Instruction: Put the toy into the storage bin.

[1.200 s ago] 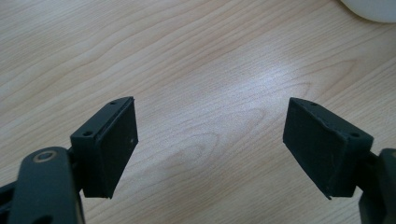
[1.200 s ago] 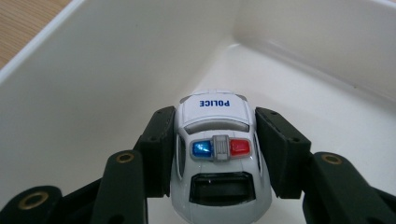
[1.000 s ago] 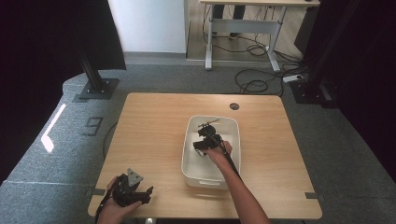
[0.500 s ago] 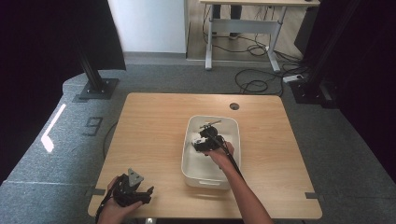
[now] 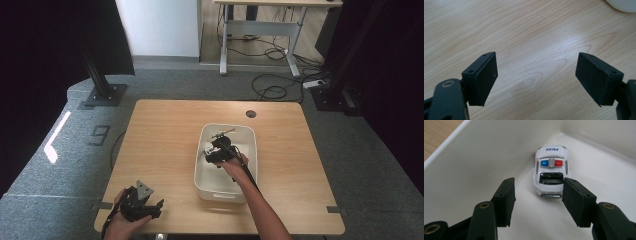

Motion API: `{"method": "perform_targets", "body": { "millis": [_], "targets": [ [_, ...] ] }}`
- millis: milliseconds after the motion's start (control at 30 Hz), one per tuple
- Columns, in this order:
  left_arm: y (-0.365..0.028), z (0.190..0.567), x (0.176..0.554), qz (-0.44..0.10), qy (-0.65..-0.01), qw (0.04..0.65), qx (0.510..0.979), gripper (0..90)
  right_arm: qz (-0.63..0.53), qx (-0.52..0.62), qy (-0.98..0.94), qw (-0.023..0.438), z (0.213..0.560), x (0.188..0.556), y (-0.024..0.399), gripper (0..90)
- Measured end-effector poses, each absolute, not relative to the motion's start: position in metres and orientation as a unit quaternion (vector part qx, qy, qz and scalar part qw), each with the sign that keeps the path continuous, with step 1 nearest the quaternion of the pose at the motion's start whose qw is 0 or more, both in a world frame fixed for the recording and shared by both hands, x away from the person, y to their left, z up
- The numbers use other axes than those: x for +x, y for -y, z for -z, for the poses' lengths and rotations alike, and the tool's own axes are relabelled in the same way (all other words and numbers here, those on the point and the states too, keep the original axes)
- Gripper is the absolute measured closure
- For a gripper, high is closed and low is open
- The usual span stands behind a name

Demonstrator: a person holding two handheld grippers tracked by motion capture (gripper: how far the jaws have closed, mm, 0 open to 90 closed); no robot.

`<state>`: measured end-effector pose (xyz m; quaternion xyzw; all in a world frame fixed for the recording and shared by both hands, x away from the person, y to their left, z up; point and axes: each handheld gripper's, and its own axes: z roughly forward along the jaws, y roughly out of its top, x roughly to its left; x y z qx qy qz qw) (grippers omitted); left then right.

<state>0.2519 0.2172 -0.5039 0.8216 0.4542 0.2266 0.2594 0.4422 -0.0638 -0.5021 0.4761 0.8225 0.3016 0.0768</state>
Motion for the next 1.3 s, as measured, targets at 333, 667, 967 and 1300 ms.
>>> {"method": "perform_targets", "body": {
  "millis": [333, 667, 967, 1300],
  "targets": [
    [-0.217, 0.505, 0.252, -0.226, -0.454, 0.258, 0.822, 18.7, -0.315, 0.482, -0.814, 0.074, 0.496, 0.438, 0.077, 42.5],
    [-0.214, 0.506, 0.254, -0.225, -0.453, 0.253, 0.825, 18.6, -0.364, 0.472, -0.797, 0.100, 0.471, 0.421, 0.105, 41.2],
    [-0.212, 0.507, 0.255, -0.224, -0.452, 0.251, 0.826, 18.6, -0.377, 0.461, -0.793, 0.126, 0.456, 0.405, 0.127, 41.1],
    [-0.212, 0.508, 0.256, -0.222, -0.454, 0.251, 0.826, 18.6, -0.387, 0.460, -0.785, 0.152, 0.446, 0.388, 0.155, 40.8]
  ]
}}
